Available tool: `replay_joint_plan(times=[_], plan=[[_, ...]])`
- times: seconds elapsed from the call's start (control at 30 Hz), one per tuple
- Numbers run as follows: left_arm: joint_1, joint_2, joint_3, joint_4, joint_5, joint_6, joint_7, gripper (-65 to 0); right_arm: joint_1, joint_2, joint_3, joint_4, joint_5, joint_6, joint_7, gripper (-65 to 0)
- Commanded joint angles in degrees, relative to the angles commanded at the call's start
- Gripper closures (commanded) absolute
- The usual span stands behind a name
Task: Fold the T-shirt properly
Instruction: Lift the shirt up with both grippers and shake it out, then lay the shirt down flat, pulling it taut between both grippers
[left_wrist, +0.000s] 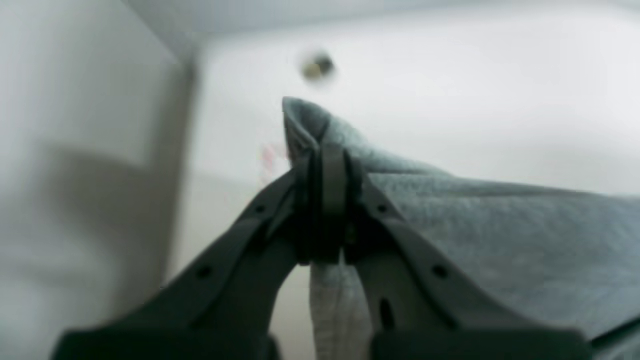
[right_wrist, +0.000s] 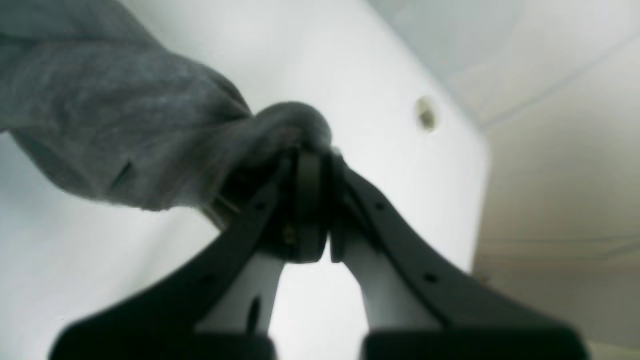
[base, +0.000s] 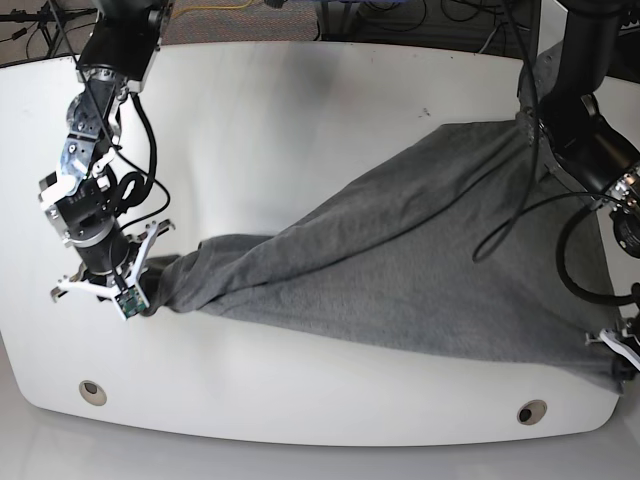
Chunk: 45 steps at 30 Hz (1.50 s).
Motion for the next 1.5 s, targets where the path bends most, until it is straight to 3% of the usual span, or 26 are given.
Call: replay_joint_plan(times=[0.5, 0.7, 0.87, 1.13, 1.5], plan=[[-23.2, -4.1, 1.2, -6.7, 0.3, 0.2, 0.1, 0.0, 24.0, 7.3, -8.1, 0.0, 0.0, 0.0, -0.2, -0.2], [-26.4, -4.9, 3.5, -8.7, 0.3, 0.2, 0.1, 0.0, 27.0, 8.3, -9.5, 0.0, 0.0, 0.0, -0.2, -0.2], [-23.5, -4.7, 3.3, -8.6, 0.1, 0.2, 0.1, 0.0, 24.6, 7.8, -9.3, 0.2, 0.0, 0.0, -0.2, -0.2], [-13.2, -4.7, 2.6, -8.1, -0.1, 0.2, 0.1, 0.0, 13.4, 6.2, -7.9, 1.6, -0.1, 0.0, 0.0, -0.2], [4.6, -4.6, -1.4, 0.2, -0.2, -0.2, 0.1, 0.0, -4.4, -1.7, 0.1, 2.1, 0.1, 0.0, 0.2, -0.2]])
